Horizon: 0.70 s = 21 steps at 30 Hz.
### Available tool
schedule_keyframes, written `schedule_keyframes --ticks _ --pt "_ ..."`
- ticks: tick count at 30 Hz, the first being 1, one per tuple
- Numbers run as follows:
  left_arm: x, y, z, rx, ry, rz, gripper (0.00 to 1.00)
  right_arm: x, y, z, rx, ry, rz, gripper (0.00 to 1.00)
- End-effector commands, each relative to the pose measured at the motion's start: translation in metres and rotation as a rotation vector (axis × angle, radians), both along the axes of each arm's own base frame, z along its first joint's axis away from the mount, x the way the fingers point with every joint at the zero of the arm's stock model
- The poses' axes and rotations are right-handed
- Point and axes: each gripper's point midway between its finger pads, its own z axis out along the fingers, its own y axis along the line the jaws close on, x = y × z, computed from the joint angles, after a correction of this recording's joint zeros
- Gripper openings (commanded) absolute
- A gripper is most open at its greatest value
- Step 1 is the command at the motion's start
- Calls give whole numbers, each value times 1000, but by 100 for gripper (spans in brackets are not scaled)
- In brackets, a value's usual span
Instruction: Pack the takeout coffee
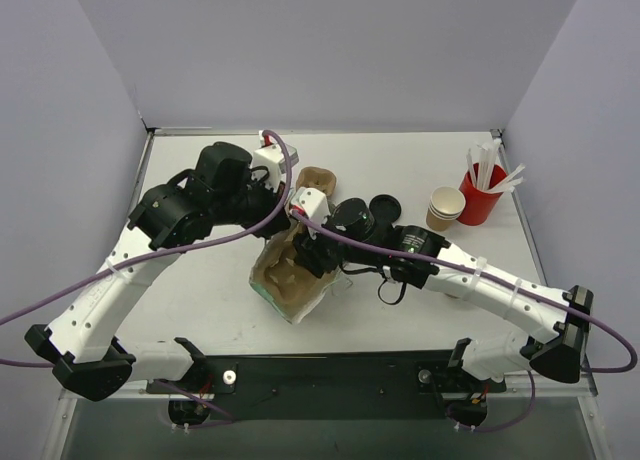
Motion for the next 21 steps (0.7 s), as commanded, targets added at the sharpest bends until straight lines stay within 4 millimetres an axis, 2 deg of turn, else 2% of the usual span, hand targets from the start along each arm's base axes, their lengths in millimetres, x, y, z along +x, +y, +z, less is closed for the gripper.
schedule_keyframes --ticks 1,6,12,14,15,18,21 --pt "-1 -24 31 -154 -14 -25 0 18 -8 1 -46 -42 -101 39" --pt "-2 -39 34 -233 33 -14 0 21 -17 -13 -107 -39 -126 39" --pt "5 -54 14 -294 175 80 0 28 -37 -28 -222 -48 -196 38" --pt "5 -64 20 -367 229 100 0 25 -42 -26 -228 -42 -205 37" --pt "5 -66 19 -378 247 111 0 23 -45 -19 -212 -48 -208 37" --pt "6 -70 16 -402 310 158 0 20 -57 -18 -238 -49 -221 38" --pt "6 -74 8 -413 385 200 0 17 -71 -28 -290 -40 -237 38"
